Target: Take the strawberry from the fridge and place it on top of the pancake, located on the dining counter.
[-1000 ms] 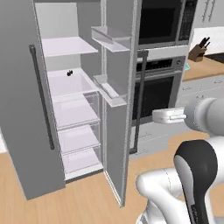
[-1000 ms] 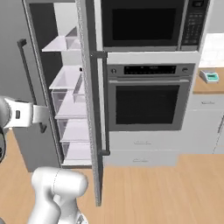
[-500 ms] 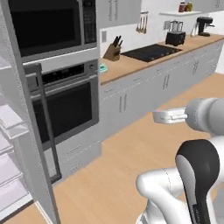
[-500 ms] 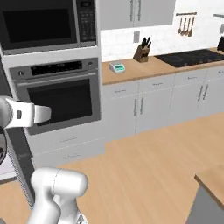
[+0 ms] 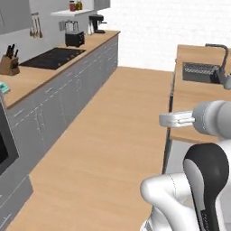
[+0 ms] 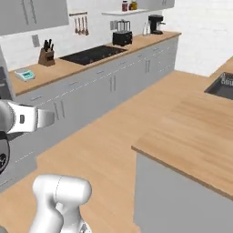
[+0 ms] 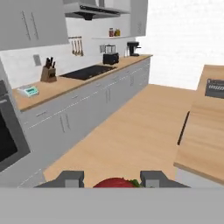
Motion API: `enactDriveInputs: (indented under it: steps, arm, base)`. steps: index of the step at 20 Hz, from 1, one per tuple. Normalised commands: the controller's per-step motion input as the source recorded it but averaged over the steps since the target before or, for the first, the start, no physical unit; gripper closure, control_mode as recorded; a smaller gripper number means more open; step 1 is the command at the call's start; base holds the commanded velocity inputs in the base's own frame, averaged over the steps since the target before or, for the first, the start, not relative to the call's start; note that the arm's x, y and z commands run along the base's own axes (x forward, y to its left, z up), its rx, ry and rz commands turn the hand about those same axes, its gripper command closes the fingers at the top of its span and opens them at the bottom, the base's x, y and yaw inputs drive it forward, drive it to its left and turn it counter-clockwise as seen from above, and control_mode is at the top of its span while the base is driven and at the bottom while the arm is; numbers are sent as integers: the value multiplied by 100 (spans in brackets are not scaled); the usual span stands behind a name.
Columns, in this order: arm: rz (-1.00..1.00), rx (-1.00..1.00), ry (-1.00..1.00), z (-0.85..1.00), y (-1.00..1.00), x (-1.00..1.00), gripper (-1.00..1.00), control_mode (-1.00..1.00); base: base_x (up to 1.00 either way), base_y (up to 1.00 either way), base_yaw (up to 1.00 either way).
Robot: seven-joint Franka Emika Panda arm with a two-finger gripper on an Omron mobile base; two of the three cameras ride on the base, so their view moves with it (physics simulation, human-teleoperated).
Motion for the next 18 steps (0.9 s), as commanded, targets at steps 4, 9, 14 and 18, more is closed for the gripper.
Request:
enactDriveInputs:
  steps: [4, 9, 14, 18]
  arm:
    - [0, 0, 0, 0, 0, 0, 100, 100]
    - [0, 0, 0, 0, 0, 0, 100, 100]
    - [0, 0, 0, 0, 0, 0, 100, 100]
    - [0, 0, 0, 0, 0, 0, 100, 100]
  base:
    - [-30, -63, -61]
    - [-55, -98, -30]
    - [-62, -100, -10]
    - [-59, -100, -8]
